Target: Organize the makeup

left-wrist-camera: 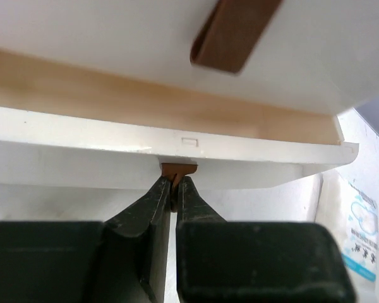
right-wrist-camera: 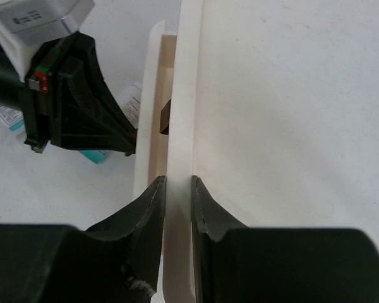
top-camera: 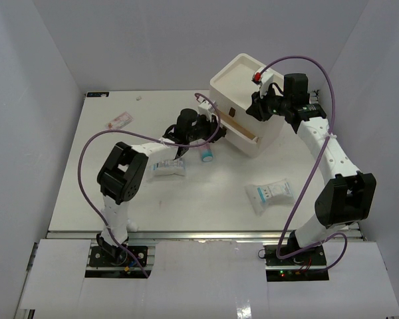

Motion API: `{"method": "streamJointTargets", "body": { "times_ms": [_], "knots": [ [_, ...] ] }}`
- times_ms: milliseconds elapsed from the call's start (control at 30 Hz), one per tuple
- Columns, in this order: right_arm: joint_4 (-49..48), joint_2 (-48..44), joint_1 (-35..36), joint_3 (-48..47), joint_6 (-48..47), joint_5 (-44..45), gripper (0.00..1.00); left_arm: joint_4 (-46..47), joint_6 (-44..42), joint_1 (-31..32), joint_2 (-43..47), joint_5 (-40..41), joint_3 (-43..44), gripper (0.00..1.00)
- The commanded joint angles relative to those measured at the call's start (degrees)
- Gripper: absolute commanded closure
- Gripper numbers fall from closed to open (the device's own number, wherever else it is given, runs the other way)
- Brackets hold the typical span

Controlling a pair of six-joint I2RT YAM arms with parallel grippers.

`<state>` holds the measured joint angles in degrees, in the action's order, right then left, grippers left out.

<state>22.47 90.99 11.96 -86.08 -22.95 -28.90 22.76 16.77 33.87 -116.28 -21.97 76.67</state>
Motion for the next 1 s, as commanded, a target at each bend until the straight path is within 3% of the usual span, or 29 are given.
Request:
{"method": "streamJointTargets", "body": {
  "times_ms": [0, 300, 400, 500, 633, 833, 967],
  "knots": [
    [6.40, 0.14, 1.02, 1.42, 1.11, -0.31, 0.92, -0.17, -1.63, 0.23, 8.93, -1.14, -6.96, 1.00],
    [6.01, 0.77, 0.70, 0.75, 1.76, 0.78, 0.89, -1.55, -2.01, 0.23, 13.89, -1.84, -11.65, 0.98],
    [6.15, 0.19, 0.70, 0.32, 1.74, 0.59, 0.74, -2.40, -1.50, 0.23, 13.99, -2.00, -10.81, 0.85],
    [7.58, -1.04, 0.70, -1.75, 0.79, 0.80, 0.54, -3.96, -1.01, 0.12, 14.62, -2.44, -9.66, 0.54],
    [10.10, -2.19, 0.70, -6.10, -0.87, 1.83, 0.39, -6.23, -1.01, -0.24, 17.34, -2.70, -8.77, 0.33],
    [11.46, -4.92, 0.74, -9.43, -2.02, 3.47, 0.23, -11.37, -1.21, -2.84, 23.23, -3.46, -7.83, 0.22],
    [12.45, -6.20, 0.70, -11.48, -3.27, 3.55, 0.19, -13.82, -0.32, -5.35, 28.41, -4.39, -9.11, 0.17]
  ]
}}
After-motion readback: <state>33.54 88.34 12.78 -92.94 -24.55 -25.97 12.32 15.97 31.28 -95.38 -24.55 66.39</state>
